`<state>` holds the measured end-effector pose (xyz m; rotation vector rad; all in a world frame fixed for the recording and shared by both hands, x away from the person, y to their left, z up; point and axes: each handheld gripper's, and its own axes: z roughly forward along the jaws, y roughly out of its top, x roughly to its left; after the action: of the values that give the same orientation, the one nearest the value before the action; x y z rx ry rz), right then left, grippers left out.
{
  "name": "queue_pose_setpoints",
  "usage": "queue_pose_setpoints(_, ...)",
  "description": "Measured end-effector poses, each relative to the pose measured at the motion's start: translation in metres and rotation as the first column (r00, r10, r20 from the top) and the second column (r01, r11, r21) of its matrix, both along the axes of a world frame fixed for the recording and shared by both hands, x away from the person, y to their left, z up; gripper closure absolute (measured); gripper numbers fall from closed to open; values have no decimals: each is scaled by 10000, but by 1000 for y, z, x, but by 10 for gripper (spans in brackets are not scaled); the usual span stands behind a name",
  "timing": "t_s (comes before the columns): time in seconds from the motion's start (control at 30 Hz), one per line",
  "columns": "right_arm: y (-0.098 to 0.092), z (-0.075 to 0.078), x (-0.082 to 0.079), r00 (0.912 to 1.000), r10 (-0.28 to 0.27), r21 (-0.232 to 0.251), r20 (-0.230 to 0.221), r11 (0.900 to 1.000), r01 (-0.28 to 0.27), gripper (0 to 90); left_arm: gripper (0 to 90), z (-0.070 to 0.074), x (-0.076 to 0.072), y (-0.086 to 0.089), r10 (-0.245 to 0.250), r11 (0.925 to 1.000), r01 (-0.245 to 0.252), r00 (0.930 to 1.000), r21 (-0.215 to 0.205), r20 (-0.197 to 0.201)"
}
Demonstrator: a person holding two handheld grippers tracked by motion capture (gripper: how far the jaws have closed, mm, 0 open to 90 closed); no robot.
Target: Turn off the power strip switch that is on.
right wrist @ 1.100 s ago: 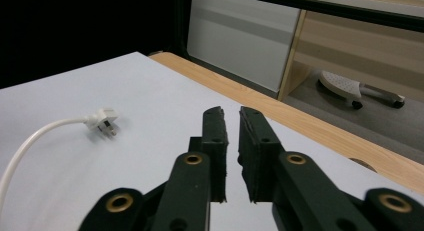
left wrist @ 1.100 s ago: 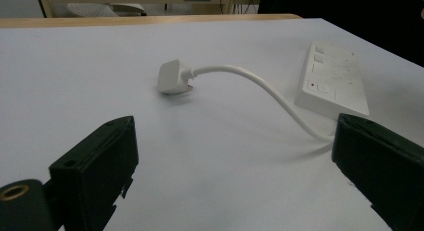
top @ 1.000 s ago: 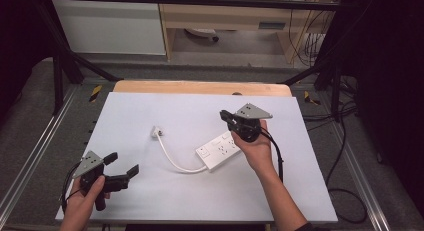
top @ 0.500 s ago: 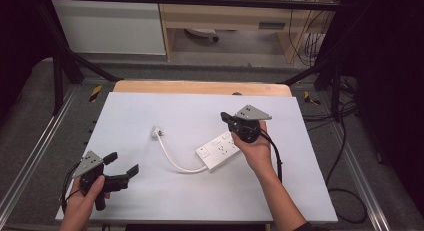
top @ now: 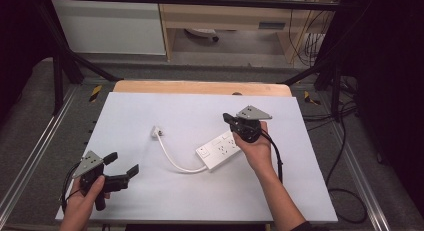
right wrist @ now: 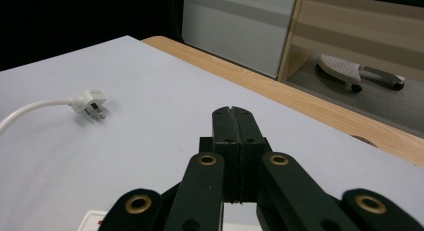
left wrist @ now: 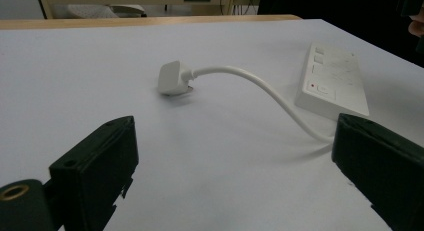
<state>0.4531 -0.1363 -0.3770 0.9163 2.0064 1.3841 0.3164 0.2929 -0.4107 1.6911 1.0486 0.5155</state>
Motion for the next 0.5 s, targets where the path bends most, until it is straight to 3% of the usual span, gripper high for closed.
queue_pose_setpoints(0.5,-5,-13,4,9988,-202,-57,-442,9998,199,900,46,0,0,0,-7,10000,7,10000,19,8)
